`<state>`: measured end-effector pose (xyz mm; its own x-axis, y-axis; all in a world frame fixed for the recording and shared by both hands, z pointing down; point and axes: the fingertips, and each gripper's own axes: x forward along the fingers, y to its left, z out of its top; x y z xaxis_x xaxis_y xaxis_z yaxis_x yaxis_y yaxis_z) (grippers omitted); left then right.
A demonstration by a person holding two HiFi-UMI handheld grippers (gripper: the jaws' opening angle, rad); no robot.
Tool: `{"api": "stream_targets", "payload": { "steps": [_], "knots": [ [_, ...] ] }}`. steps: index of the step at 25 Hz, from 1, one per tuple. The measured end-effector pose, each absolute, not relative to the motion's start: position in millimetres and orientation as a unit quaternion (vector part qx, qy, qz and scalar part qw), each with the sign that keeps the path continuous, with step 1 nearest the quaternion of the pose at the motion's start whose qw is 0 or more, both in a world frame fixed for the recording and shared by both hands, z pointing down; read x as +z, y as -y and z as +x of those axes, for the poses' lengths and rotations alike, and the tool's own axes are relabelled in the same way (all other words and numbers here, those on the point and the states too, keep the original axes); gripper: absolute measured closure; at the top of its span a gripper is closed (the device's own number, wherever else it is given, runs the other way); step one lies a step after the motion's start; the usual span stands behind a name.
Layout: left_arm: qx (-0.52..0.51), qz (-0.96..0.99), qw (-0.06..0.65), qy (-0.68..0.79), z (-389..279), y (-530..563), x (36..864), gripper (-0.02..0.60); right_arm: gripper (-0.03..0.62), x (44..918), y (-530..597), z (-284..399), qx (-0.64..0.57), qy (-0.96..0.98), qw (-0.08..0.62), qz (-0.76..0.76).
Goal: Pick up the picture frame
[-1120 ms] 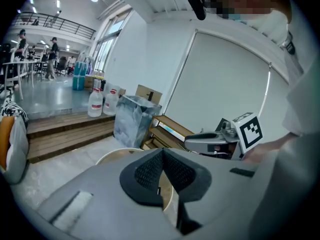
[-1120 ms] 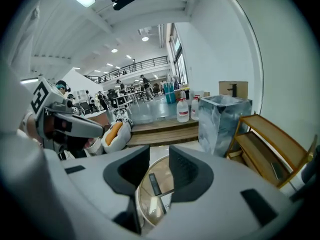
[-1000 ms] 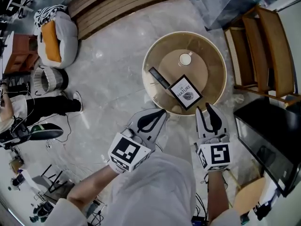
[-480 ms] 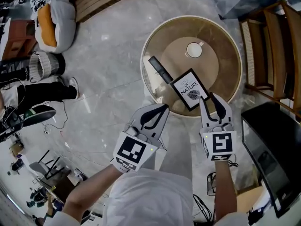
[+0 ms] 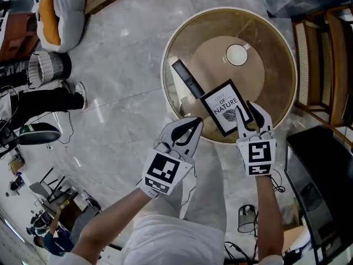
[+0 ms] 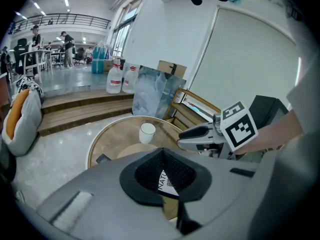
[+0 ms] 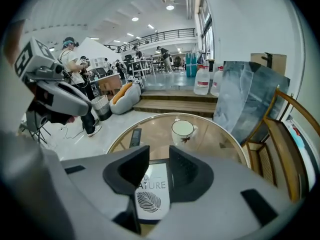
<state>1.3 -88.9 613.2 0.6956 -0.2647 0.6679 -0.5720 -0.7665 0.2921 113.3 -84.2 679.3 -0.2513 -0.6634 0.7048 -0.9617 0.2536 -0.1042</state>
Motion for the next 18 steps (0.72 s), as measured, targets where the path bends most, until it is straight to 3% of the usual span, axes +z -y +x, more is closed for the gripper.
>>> {"api": "stream_targets", "payload": {
  "steps": [18],
  "knots": [
    [0.332, 0.868, 0.283, 0.237, 12.5, 92.2, 727.9, 0.586, 0.485, 829.6, 78.7, 128.2, 0.33, 0.715, 0.372, 0.492]
  ]
}}
